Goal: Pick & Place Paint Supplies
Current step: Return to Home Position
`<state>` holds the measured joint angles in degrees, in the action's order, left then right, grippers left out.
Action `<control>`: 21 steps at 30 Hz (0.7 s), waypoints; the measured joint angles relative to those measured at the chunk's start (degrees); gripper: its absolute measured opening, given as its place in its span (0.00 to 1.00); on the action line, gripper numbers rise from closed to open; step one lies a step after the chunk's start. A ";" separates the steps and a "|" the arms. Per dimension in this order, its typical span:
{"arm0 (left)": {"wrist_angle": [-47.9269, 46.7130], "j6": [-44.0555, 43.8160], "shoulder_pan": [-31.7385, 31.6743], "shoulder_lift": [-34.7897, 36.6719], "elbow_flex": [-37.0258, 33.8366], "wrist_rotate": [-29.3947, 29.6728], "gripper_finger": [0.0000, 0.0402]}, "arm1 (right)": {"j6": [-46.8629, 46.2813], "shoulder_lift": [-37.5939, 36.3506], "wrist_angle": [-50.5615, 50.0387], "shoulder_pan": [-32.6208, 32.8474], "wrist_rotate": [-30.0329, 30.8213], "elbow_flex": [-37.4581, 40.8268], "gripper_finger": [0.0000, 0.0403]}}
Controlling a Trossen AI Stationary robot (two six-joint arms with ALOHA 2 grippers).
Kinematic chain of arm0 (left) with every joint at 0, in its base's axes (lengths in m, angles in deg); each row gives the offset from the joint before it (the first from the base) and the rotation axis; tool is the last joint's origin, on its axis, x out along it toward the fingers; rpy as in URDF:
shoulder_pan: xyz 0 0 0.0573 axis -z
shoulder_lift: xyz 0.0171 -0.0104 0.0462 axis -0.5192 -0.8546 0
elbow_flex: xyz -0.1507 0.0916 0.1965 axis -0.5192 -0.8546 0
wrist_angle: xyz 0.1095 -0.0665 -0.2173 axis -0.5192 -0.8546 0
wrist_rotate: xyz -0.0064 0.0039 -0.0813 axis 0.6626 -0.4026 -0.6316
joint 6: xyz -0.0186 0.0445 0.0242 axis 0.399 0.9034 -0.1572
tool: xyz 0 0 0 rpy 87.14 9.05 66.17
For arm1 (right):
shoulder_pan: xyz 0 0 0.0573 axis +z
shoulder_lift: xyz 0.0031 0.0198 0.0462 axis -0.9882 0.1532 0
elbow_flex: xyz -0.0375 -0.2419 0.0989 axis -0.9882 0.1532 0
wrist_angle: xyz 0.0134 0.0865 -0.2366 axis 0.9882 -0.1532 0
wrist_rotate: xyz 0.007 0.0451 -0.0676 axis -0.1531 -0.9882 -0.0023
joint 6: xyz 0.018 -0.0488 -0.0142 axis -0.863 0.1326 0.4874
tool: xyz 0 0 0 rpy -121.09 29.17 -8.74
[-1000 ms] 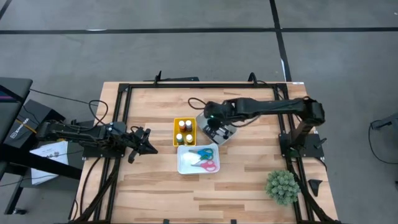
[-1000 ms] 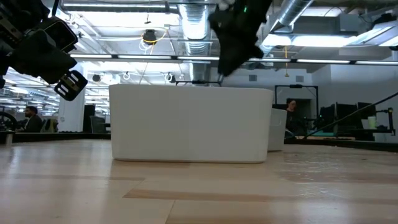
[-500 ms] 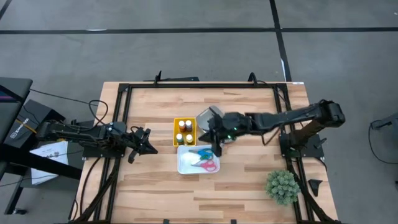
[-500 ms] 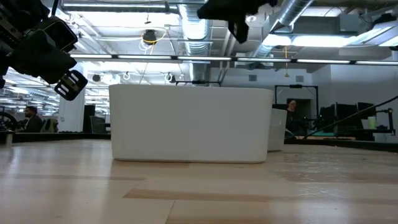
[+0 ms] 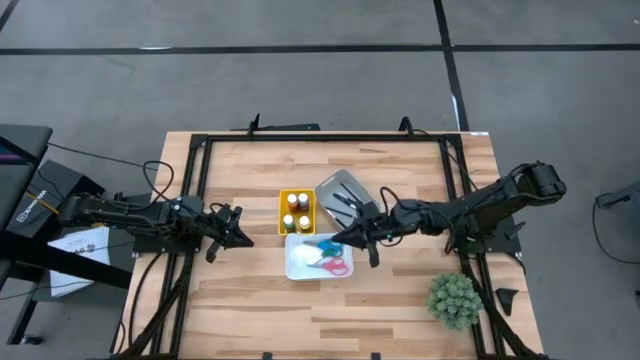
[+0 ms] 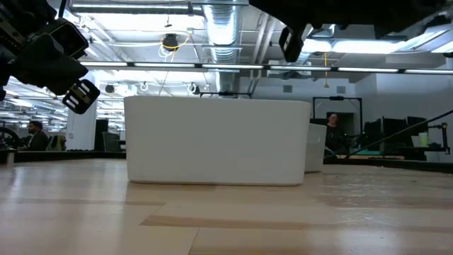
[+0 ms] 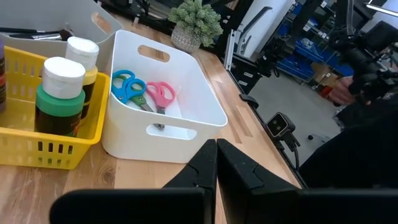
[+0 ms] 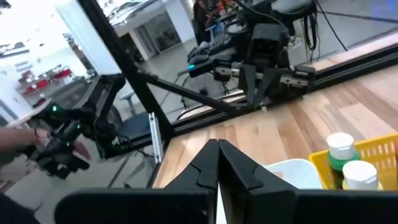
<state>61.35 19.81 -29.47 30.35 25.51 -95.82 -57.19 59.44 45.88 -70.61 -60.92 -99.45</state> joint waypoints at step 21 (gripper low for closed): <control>1.14 0.00 0.01 0.00 0.01 -0.09 0.01 | 14.09 -10.73 14.70 -11.89 -16.42 19.77 0.00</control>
<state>62.50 19.81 -29.46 30.35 25.51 -95.91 -43.10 48.71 60.59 -82.50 -77.34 -79.68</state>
